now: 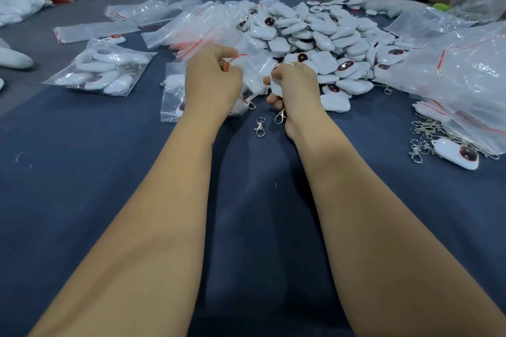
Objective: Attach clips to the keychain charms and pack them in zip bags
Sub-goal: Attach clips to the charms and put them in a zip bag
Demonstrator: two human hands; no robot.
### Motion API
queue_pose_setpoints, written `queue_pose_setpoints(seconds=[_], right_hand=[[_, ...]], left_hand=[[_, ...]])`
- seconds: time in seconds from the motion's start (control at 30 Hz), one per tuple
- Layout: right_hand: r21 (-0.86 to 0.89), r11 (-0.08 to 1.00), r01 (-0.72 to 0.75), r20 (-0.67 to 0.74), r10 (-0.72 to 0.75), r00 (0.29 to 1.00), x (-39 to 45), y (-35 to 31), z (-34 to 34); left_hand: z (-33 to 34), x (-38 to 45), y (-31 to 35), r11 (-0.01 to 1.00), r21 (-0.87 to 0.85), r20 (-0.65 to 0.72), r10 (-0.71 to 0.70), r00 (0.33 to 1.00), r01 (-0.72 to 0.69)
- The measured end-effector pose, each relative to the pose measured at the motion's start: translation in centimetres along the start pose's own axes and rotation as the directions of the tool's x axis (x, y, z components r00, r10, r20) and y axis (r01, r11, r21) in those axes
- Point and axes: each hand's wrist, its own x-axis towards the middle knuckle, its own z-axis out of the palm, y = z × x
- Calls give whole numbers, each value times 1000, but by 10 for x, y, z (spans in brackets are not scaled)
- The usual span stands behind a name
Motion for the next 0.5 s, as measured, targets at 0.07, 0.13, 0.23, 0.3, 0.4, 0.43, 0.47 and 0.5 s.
queue_pose_setpoints(seconds=[0.07, 0.13, 0.23, 0.3, 0.4, 0.43, 0.47, 0.5], right_hand=[[148, 989, 30, -7, -29, 1000, 0, -3, -1], [311, 945, 105, 22, -118, 993, -1, -5, 1], [360, 905, 226, 68, -267, 961, -4, -7, 5], [370, 884, 285, 100, -343, 934, -6, -7, 7], [379, 873, 308, 117, -376, 919, -9, -7, 7], [390, 872, 297, 113, -366, 924, -9, -8, 6], [408, 868, 283, 109, -354, 929, -9, -8, 6], [431, 864, 262, 110, -339, 934, -10, -8, 6]], left_hand=[[1, -1, -1, 995, 102, -11, -11, 1000, 12], [0, 0, -2, 978, 205, -72, -13, 997, 27], [-1, 0, -3, 973, 228, -103, -18, 995, 41], [-1, -1, -1, 973, 225, -97, -24, 995, 45], [-1, -1, 0, 986, 141, -72, -80, 994, 89], [-1, -1, -1, 987, 121, -63, -94, 994, 101], [-1, -2, -1, 988, 113, -61, -101, 993, 107], [-1, -1, 0, 988, 109, -60, -101, 993, 107]])
